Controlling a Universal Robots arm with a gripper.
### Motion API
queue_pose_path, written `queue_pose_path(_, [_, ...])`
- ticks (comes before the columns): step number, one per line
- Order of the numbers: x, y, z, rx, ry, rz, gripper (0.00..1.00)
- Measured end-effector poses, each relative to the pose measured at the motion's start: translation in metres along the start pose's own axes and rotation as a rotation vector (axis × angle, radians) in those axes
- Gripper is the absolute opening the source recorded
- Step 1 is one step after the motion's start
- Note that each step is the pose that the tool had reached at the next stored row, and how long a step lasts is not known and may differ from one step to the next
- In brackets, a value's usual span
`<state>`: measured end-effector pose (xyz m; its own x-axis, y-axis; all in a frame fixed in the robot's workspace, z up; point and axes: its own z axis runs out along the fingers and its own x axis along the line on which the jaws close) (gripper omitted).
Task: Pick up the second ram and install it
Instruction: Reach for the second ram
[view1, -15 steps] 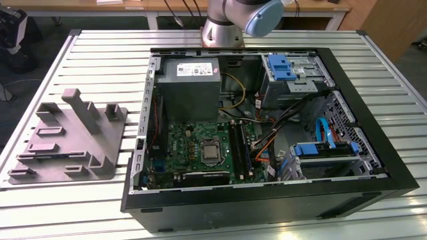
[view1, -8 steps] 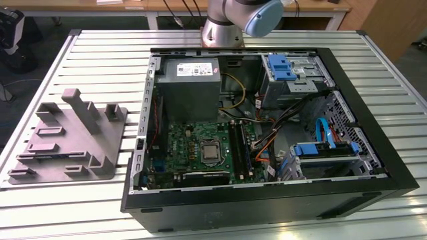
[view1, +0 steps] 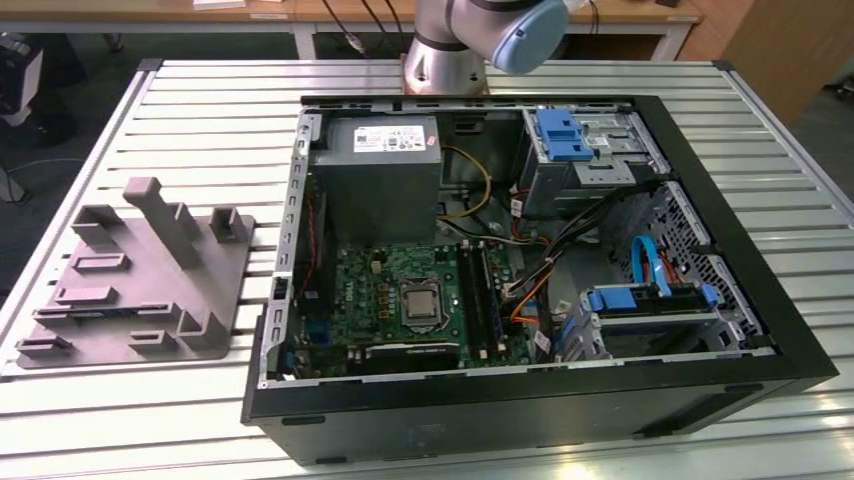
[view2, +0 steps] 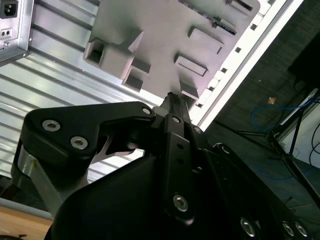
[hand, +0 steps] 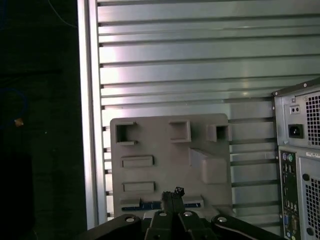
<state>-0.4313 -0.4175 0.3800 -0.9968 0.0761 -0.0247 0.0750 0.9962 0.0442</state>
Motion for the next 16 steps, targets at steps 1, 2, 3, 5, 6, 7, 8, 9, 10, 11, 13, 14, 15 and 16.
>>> queue_pose_path(1, [-0.0003,-0.0045,0.0014,0.0002,0.0003,0.000,0.10])
queue_pose_path(2, [-0.0005,-0.0091,0.0030,0.0002,0.0003,0.000,0.10])
queue_pose_path(3, [-0.0008,-0.0136,0.0047,0.0001,0.0001,0.000,0.10])
queue_pose_path(5, [-0.0015,-0.0228,0.0078,0.0001,0.0002,0.000,0.10])
queue_pose_path(6, [-0.0018,-0.0273,0.0095,0.0001,0.0001,0.000,0.10])
queue_pose_path(7, [-0.0021,-0.0323,0.0110,0.0001,0.0002,0.000,0.10])
queue_pose_path(8, [-0.0026,-0.0367,0.0124,0.0001,0.0002,0.000,0.10])
queue_pose_path(9, [-0.0031,-0.0406,0.0137,0.0002,0.0002,0.000,0.10])
queue_pose_path(10, [-0.0037,-0.0443,0.0150,0.0001,0.0002,0.000,0.10])
queue_pose_path(11, [-0.0042,-0.0480,0.0165,0.0001,0.0002,0.000,0.10])
queue_pose_path(13, [-0.0053,-0.0546,0.0195,0.0002,0.0003,0.000,0.10])
queue_pose_path(14, [-0.0058,-0.0576,0.0211,0.0002,0.0003,0.000,0.10])
queue_pose_path(15, [-0.0062,-0.0606,0.0229,0.0001,0.0003,0.000,0.10])
queue_pose_path(16, [-0.0066,-0.0631,0.0244,0.0001,0.0003,0.000,0.10])
